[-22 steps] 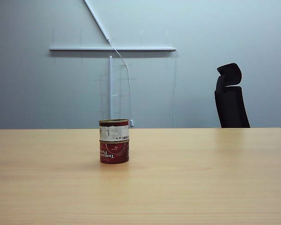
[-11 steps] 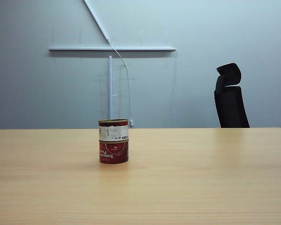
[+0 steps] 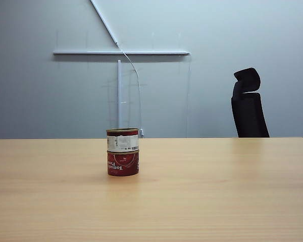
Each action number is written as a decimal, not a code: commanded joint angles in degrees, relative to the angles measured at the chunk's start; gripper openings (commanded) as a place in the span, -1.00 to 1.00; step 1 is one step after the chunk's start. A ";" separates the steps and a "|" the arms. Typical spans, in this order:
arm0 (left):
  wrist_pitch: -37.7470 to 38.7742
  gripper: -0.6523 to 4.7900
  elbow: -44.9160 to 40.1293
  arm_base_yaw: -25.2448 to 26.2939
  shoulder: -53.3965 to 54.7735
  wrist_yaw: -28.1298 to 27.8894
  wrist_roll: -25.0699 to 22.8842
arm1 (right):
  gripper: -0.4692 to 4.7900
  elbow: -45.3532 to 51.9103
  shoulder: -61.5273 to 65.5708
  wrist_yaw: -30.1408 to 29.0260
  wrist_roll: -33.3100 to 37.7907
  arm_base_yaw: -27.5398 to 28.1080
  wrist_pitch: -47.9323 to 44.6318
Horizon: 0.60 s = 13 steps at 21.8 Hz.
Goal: Stack a can of tomatoes on the right onto the can of tomatoes on the left.
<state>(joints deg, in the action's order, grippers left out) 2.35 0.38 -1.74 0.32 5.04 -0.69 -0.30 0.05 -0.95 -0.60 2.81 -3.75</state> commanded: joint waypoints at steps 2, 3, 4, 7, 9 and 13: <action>-0.70 -0.77 0.13 0.00 0.02 0.20 -0.37 | -0.85 0.24 -0.11 -0.17 1.62 -0.09 -0.85; -0.70 -0.77 0.13 0.00 0.02 0.17 -0.37 | -0.85 0.24 -0.11 -0.04 1.88 -0.46 -0.83; -0.70 -0.77 0.13 0.00 0.02 0.17 -0.35 | -0.85 0.24 -0.11 -0.04 1.88 -0.96 -0.81; -0.70 -0.77 0.13 0.00 0.02 0.17 -0.37 | -0.85 0.24 -0.09 1.14 1.90 -2.75 -0.70; -0.70 -0.77 0.13 0.00 0.02 0.17 -0.37 | -0.85 0.24 -0.11 1.25 1.90 -3.23 -0.68; -0.70 -0.77 0.13 0.00 0.02 0.17 -0.37 | -0.85 0.24 -0.11 1.25 1.90 -3.39 -0.63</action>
<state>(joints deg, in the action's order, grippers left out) 2.35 0.38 -1.74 0.32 5.04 -0.69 -0.30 0.05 -0.01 1.06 -0.54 -3.53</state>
